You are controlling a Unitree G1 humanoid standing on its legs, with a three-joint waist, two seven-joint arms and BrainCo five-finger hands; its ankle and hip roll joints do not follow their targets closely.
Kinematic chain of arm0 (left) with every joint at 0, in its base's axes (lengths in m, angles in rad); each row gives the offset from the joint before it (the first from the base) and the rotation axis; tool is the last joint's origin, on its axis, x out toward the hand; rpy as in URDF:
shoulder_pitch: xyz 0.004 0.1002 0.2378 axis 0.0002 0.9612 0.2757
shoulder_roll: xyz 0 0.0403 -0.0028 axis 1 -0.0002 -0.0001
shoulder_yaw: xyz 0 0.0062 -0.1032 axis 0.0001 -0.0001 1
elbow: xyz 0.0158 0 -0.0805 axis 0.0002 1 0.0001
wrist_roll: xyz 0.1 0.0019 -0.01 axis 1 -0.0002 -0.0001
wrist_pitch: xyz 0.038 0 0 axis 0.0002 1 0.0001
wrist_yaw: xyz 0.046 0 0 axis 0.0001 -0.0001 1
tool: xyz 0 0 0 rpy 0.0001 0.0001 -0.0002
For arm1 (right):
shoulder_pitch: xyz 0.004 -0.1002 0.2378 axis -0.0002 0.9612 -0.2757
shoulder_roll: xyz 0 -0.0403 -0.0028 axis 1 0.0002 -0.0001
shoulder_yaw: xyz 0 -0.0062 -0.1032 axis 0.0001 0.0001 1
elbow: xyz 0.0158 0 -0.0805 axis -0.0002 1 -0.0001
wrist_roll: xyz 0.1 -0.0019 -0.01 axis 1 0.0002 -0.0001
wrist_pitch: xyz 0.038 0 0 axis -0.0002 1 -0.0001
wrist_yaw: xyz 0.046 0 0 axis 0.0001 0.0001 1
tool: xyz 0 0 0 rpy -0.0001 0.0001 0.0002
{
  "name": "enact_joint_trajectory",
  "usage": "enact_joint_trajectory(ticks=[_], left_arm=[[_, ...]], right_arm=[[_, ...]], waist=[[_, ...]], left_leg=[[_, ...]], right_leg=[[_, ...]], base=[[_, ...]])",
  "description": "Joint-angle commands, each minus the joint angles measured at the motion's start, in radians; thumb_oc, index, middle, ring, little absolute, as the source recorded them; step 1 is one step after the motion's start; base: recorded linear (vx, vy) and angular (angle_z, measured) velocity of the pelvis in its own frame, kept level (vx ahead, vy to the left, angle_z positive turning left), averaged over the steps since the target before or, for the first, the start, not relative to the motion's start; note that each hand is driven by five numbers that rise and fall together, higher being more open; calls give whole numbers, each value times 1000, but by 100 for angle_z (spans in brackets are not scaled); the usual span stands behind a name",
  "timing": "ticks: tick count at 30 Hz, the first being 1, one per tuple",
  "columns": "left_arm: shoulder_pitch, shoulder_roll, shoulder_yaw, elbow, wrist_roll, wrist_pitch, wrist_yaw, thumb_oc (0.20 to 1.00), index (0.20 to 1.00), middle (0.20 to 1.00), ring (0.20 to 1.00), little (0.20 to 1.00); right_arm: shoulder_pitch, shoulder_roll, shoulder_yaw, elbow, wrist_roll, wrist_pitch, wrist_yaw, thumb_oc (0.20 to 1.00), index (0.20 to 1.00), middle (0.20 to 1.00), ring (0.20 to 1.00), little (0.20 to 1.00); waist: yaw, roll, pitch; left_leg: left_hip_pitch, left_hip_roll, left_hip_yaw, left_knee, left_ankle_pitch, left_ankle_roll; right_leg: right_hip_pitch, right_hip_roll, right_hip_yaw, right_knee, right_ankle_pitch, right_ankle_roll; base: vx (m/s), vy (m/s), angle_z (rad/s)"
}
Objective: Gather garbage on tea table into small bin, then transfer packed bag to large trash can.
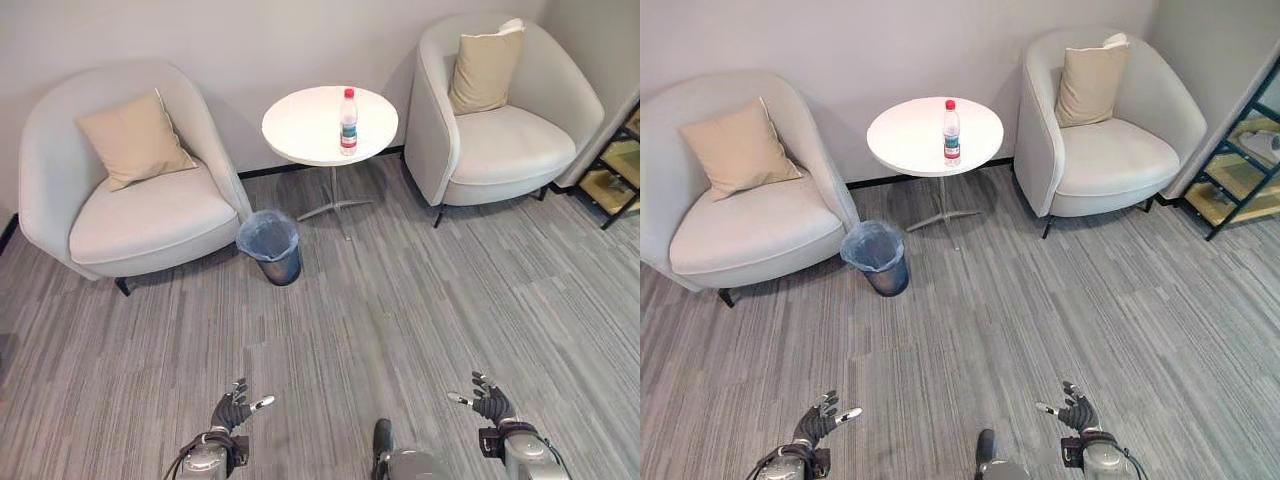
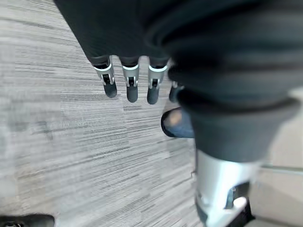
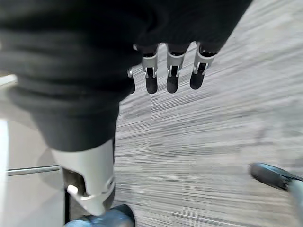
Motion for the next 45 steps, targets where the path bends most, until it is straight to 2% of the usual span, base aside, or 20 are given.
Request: enact_joint_trajectory(ticks=[1,3,5,7,9,10,11,14,16,17,18,22,24,26,28,29,31,35,39,45], left_arm=[[-56,53,-23,-31,-34,-26,8,1000,1000,1000,1000,1000],[-55,54,-34,-39,-26,-24,6,1000,1000,1000,1000,1000],[-52,58,-42,-48,-17,-20,0,1000,1000,1000,1000,1000],[-45,67,-39,-57,-6,-15,6,1000,1000,1000,1000,1000],[-29,67,-27,-70,-14,-16,9,1000,1000,1000,1000,1000],[-28,67,-27,-70,-14,-15,9,1000,1000,1000,1000,1000],[-11,69,-12,-66,-17,-16,9,1000,1000,1000,1000,1000],[2,73,-6,-70,-19,-19,7,1000,1000,1000,1000,1000],[-13,92,-10,-77,-12,-21,1,1000,1000,1000,1000,1000],[-16,94,-11,-80,-12,-21,2,1000,1000,1000,1000,1000],[-20,101,-10,-90,-16,-23,6,1000,1000,1000,1000,1000],[-26,98,-23,-80,-18,-22,5,1000,1000,1000,1000,1000],[-38,82,-22,-51,-9,-23,6,1000,1000,1000,1000,1000],[-39,76,-26,-40,-1,-26,4,1000,1000,1000,1000,1000],[-38,72,-32,-26,13,-25,3,1000,1000,1000,1000,1000],[-48,68,-37,-16,4,-23,4,1000,1000,1000,1000,1000],[-60,67,-43,-16,-10,-18,2,1000,1000,1000,1000,1000],[-75,58,-56,7,-20,-11,2,1000,1000,1000,1000,1000],[-86,64,-71,-19,-12,-10,0,1000,1000,1000,1000,1000],[-46,87,-39,-13,12,1,-12,1000,1000,1000,1000,1000]], right_arm=[[-13,-21,18,-38,10,-35,-12,1000,1000,1000,1000,1000],[-6,-24,14,-47,13,-33,-10,1000,1000,1000,1000,1000],[1,-26,10,-53,13,-31,-9,1000,1000,1000,1000,1000],[5,-10,18,-55,15,-28,-19,1000,1000,1000,1000,1000],[5,-1,22,-59,4,-25,-20,1000,1000,1000,1000,1000],[6,-1,22,-59,4,-25,-20,1000,1000,1000,1000,1000],[6,7,24,-64,-4,-24,-12,1000,1000,1000,1000,1000],[9,24,25,-65,-15,-25,-1,1000,1000,1000,1000,1000],[-27,40,45,-70,-21,-29,6,1000,1000,1000,1000,1000],[-34,42,53,-77,-23,-29,6,1000,1000,1000,1000,1000],[-42,41,59,-81,-22,-29,8,1000,1000,1000,1000,1000],[-57,23,66,-95,-27,-27,6,1000,1000,1000,1000,1000],[-54,21,70,-91,-33,-23,7,1000,1000,1000,1000,1000],[-40,19,71,-102,-41,-24,11,1000,1000,1000,1000,1000],[-14,9,68,-112,-42,-31,14,1000,1000,1000,1000,1000],[-8,0,67,-108,-36,-37,10,1000,1000,1000,1000,1000],[3,-16,70,-102,-29,-40,9,1000,1000,1000,1000,1000],[2,-32,67,-75,-20,-33,6,1000,1000,1000,1000,1000],[16,-35,45,-78,-9,-31,-2,1000,1000,1000,1000,1000],[32,-26,53,-108,-50,-20,17,1000,1000,1000,1000,1000]], waist=[[-13,-18,12],[-4,-32,15],[3,-41,19],[43,-32,36],[64,-29,30],[65,-31,31],[80,-29,17],[97,-62,-6],[107,-78,-13],[108,-77,-11],[99,-69,-5],[59,-33,30],[17,-32,65],[2,-38,65],[-4,-40,40],[-10,-35,30],[-11,-38,23],[-8,-42,9],[-10,-61,19],[3,-62,-1]], left_leg=[[41,-70,44,-147,-18,54],[-9,-92,58,-195,-62,74],[-67,-115,66,-239,-69,84],[-188,-140,76,-398,83,70],[-227,-144,79,-469,114,71],[-224,-145,81,-472,115,71],[-238,-135,90,-467,139,77],[-256,-147,109,-370,105,105],[-240,-158,146,-343,34,146],[-232,-163,148,-339,19,157],[-188,-174,142,-356,-4,170],[-63,-182,102,-403,-58,181],[43,-210,50,-406,-110,166],[95,-219,15,-399,-144,154],[131,-195,-13,-390,-170,127],[118,-161,-33,-344,-137,92],[82,-117,-41,-258,-78,64],[86,-86,-18,-295,-66,61],[17,-57,86,-383,-52,61],[61,-96,86,-436,-69,88]], right_leg=[[32,-45,19,7,-152,96],[61,-48,19,-4,-172,97],[86,-44,25,-8,-190,96],[163,8,62,-13,-237,94],[207,22,108,-1,-270,95],[209,21,110,0,-271,95],[258,28,152,10,-298,101],[277,-27,181,51,-301,137],[187,-69,185,214,-237,199],[154,-76,184,253,-208,210],[90,-80,170,277,-175,208],[-72,-78,89,215,-178,176],[-151,-88,90,85,-111,193],[-158,-91,118,74,-82,203],[-126,-84,126,94,-79,177],[-110,-74,101,103,-90,155],[-67,-53,72,93,-119,123],[-2,-25,47,54,-159,105],[26,-52,-2,46,-179,115],[48,-63,16,45,-160,132]], base=[[186,-102,5],[224,-95,7],[272,-96,9],[576,-76,23],[533,66,-7],[676,186,-76],[722,239,-101],[584,232,-93],[404,240,-37],[349,192,-50],[267,132,-53],[344,62,6],[642,-102,84],[577,-168,78],[520,-302,131],[436,-378,96],[298,-356,64],[150,-125,30],[16,47,53],[44,120,-2]])
